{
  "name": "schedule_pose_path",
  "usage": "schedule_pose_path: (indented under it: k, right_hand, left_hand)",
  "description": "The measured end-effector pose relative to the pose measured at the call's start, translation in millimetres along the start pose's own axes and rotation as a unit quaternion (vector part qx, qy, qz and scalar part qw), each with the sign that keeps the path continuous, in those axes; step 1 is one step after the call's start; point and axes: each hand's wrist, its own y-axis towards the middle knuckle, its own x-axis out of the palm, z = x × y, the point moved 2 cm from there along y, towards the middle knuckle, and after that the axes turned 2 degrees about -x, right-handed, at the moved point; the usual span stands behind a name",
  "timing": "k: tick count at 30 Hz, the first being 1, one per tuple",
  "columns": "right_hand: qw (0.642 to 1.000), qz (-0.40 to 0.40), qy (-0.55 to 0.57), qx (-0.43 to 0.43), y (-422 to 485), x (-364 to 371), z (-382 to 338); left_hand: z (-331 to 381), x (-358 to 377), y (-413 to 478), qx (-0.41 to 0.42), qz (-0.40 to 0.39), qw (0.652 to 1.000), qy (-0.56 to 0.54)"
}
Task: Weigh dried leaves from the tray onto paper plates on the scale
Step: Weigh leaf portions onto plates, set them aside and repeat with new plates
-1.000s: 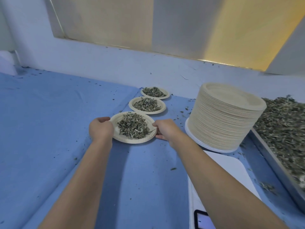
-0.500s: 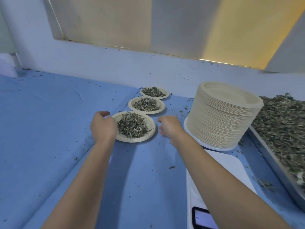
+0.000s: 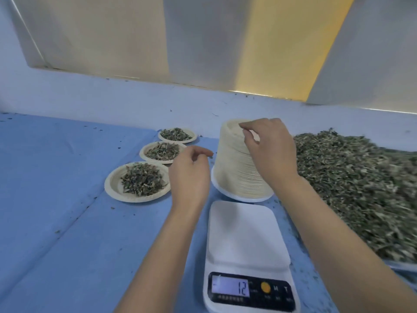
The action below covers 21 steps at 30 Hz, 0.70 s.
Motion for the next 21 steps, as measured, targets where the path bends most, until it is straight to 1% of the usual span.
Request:
schedule_pose_path:
  k: [1,3,5,8,14,17,21]
  right_hand:
    - [0.999,-0.031,-0.02,-0.001,1.1,-3.7,9.4]
    - [0.995,-0.098,-0.01,0.008,1.0,-6.9,20.8]
    - [0.992,-0.128,0.007,0.008,0.0,-7.8,24.1]
    - [0.99,-0.142,0.003,-0.015,2.2,-7.6,23.0]
    - [0.985,-0.166,-0.011,-0.038,4.6,-6.8,22.7]
    - [0.984,-0.173,-0.011,-0.037,4.9,-7.2,22.0]
    - [0.984,-0.172,0.02,-0.032,3.6,-10.8,19.8]
  left_hand:
    - [0.3,4.0,-3.1,-0.012,-0.006,1.0,-0.008]
    - [1.6,8.7,-6.3,-0.031,-0.019,0.999,-0.028]
    - [4.1,10.9,-8.0,-0.041,-0.024,0.997,-0.057]
    - [6.1,12.7,-11.3,-0.062,-0.024,0.994,-0.084]
    - [0.7,9.8,-10.5,-0.074,-0.021,0.993,-0.085]
    - [0.5,8.3,-9.9,-0.075,-0.02,0.993,-0.087]
    - [0.9,8.7,-10.2,-0.075,-0.024,0.993,-0.089]
